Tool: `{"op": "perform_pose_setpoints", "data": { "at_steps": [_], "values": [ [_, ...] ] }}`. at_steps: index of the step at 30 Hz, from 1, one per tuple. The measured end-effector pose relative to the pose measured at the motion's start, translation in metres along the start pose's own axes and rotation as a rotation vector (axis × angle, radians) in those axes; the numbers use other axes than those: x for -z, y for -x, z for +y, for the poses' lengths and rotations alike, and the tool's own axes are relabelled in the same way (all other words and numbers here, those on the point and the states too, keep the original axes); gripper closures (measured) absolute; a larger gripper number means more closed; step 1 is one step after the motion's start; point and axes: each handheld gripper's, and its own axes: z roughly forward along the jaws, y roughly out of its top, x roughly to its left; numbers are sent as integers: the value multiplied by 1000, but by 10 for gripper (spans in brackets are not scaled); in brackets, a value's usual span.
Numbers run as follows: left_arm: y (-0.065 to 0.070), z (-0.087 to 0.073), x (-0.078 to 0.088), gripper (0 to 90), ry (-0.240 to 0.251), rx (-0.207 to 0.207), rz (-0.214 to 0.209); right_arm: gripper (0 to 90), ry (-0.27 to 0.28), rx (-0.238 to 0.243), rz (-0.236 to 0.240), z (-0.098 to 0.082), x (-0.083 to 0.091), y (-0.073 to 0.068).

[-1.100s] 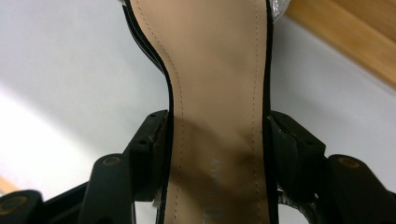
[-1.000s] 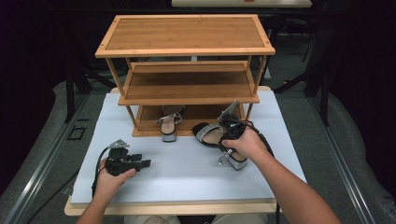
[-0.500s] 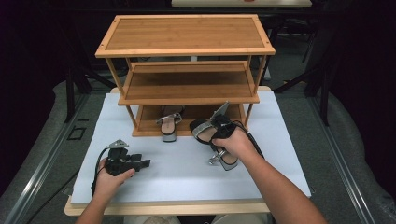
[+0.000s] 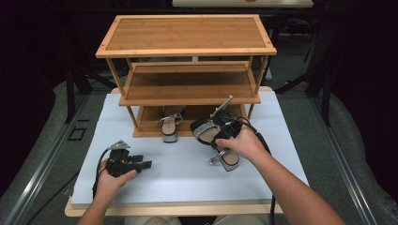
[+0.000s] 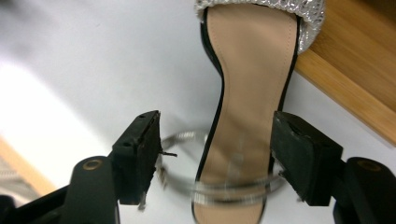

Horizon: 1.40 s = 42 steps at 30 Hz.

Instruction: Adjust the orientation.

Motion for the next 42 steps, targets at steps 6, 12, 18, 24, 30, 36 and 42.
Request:
{"op": "perform_pose_setpoints", "data": {
  "at_steps": [6, 12, 18, 24, 30, 36, 42],
  "values": [
    [0, 0, 1, 425, 4, -1, 2, 389, -5, 54, 24, -28, 15, 7],
    [0, 0, 0, 425, 3, 2, 8, 401, 19, 101, 53, -66, 12, 15],
    [1, 0, 0, 425, 4, -2, 8, 382, 28, 113, 68, -82, -4, 20],
    [0, -1, -1, 425, 0, 2, 6, 394, 50, 110, 60, -89, -14, 23],
    [0, -1, -1, 425, -3, 1, 5, 377, 20, 131, 21, -89, -22, 23],
    [-1, -1, 0, 425, -3, 1, 4, 461, -21, 131, -8, -91, -39, 18],
    [-1, -1, -1, 424, 0, 3, 4, 494, 7, 174, 35, -85, -42, -7]
  ]
}}
